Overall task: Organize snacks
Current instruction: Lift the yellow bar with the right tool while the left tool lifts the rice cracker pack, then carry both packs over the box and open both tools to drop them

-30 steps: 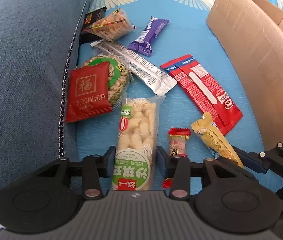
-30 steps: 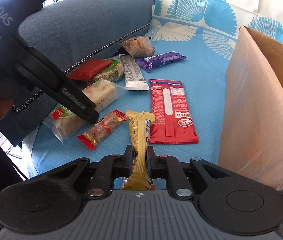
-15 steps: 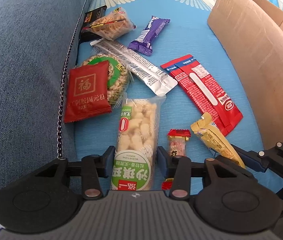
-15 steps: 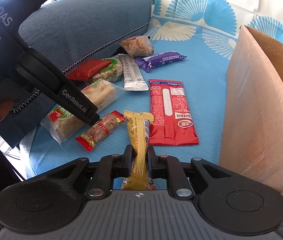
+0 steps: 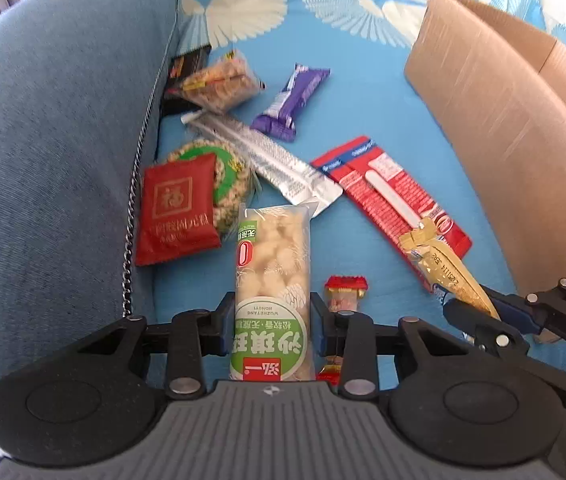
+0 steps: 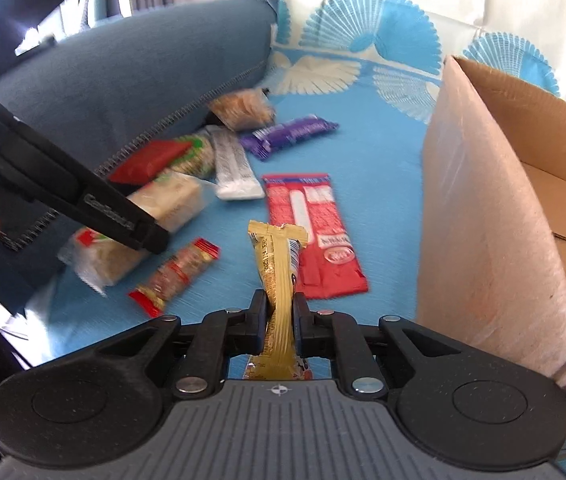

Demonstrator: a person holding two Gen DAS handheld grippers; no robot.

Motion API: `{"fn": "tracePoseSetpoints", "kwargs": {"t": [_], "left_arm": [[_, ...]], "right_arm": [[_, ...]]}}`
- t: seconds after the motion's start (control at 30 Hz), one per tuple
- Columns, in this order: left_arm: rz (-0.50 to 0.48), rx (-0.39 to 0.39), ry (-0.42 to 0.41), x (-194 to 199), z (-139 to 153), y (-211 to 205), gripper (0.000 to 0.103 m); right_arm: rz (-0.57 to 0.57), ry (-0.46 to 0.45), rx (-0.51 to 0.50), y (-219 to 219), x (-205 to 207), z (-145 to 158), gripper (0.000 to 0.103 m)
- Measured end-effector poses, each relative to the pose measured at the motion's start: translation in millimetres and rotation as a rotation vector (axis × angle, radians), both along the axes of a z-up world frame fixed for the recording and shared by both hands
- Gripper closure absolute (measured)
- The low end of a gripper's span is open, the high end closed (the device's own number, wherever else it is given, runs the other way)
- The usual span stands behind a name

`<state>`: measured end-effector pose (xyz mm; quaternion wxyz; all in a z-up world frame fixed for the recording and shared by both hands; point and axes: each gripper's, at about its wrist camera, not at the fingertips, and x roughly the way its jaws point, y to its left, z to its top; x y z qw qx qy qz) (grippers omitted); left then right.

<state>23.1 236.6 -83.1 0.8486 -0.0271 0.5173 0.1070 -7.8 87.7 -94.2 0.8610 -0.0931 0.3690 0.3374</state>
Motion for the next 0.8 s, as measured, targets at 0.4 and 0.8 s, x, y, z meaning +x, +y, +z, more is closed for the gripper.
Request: {"fn": "tracePoseSetpoints", "kwargs": {"t": [0.4, 0.8], "left_arm": [[0.005, -0.003, -0.248, -33.9, 37.1, -6.4, 0.063], [0.021, -0.065, -0.437, -53.6, 64.1, -9.4, 0.063]], "right_arm": [[0.020, -0.150, 0.106, -20.8, -27.6, 39.2, 0.090], [-0.119, -0.300, 0.258, -95.2, -10.2, 108.9, 0.090]]}}
